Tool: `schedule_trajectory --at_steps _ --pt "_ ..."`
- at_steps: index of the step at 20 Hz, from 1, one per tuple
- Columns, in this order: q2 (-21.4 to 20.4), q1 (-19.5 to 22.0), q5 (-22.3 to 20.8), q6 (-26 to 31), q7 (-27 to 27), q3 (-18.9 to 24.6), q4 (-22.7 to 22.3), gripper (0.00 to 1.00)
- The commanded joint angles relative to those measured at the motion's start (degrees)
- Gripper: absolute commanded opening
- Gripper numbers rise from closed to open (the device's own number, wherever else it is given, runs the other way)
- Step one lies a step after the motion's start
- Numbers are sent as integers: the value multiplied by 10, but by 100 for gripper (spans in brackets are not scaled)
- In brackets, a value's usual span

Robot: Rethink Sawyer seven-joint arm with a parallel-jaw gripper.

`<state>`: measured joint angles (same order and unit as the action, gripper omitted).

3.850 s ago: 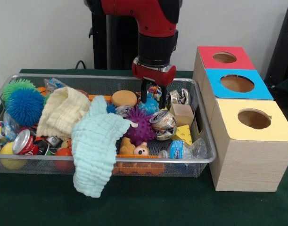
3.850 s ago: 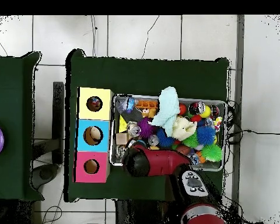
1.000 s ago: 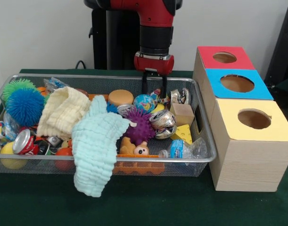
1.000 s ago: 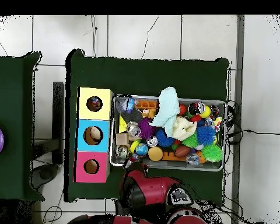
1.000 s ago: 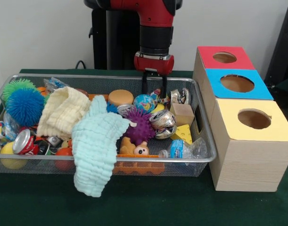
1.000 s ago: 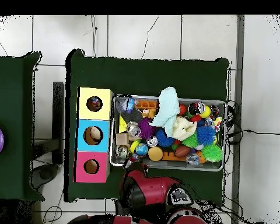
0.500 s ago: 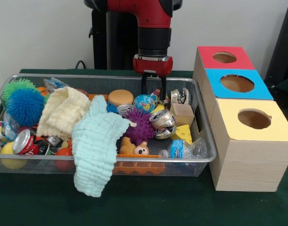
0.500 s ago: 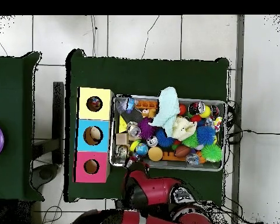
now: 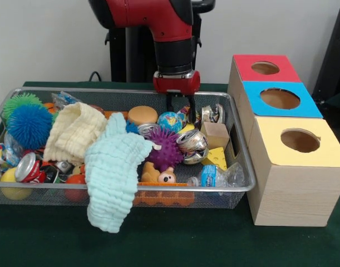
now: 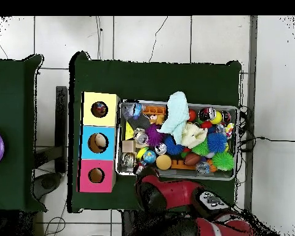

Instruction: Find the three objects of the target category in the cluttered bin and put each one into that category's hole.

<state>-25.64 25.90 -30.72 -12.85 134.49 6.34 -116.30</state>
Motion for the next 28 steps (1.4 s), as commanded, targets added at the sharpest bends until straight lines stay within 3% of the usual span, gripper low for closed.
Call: schedule_trajectory --at_steps 1,4,8,14,20,21,28 --pt "96 30 -67 147 -70 106 48 100" --pt "97 54 -70 193 -89 142 52 100" --pt "93 98 -43 294 -127 190 51 100" --pt "78 103 -45 325 -122 202 55 100" --pt "73 69 -58 281 -62 167 68 100" --pt "73 67 -60 276 -60 163 69 0" --pt "64 46 -49 249 -22 139 67 0"
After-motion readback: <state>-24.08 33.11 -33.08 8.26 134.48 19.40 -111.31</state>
